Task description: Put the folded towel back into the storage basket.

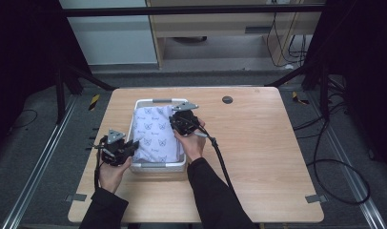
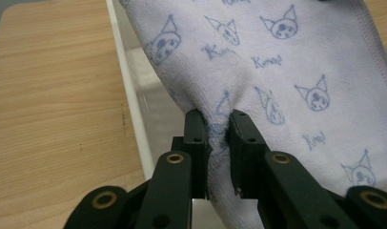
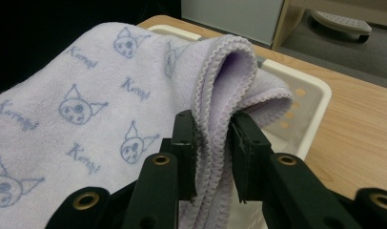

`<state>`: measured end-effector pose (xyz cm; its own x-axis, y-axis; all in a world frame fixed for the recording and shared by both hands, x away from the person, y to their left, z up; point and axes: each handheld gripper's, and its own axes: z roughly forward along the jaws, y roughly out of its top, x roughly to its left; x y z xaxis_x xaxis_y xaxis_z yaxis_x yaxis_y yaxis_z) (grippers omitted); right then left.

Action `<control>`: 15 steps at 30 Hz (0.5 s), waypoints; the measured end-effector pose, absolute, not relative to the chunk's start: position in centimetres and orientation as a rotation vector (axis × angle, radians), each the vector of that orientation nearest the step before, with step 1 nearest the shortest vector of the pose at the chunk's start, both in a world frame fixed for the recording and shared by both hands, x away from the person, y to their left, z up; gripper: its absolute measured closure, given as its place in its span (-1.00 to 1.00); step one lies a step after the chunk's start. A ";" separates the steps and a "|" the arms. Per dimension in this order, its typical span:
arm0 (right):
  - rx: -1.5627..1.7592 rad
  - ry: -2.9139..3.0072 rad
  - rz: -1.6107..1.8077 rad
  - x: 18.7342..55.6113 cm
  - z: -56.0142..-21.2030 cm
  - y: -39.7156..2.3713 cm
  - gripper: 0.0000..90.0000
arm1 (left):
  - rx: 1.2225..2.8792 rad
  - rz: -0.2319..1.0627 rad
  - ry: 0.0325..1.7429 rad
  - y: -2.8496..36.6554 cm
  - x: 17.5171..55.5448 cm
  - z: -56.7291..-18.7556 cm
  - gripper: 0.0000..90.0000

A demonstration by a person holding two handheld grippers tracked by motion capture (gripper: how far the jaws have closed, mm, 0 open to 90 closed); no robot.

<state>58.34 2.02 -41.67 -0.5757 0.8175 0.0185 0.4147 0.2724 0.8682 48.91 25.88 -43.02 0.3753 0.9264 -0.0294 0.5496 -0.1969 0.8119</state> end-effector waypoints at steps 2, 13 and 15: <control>1.110 2.112 1.236 58.3 -41.8 2.1 0.63 | 1.872 0.623 1.285 25.8 49.0 -43.2 0.74; 1.109 2.126 1.159 58.7 -42.8 2.5 0.55 | 1.884 0.614 1.312 25.5 49.4 -43.9 0.64; 1.103 2.131 1.141 58.8 -43.0 2.5 0.49 | 1.868 0.636 1.313 25.6 49.3 -43.7 0.59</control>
<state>58.81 2.48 -43.01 -0.5598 0.8278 -0.0377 0.4277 0.3276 0.8425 49.32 25.59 -43.75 0.3495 0.9366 -0.0232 0.5624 -0.1899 0.8048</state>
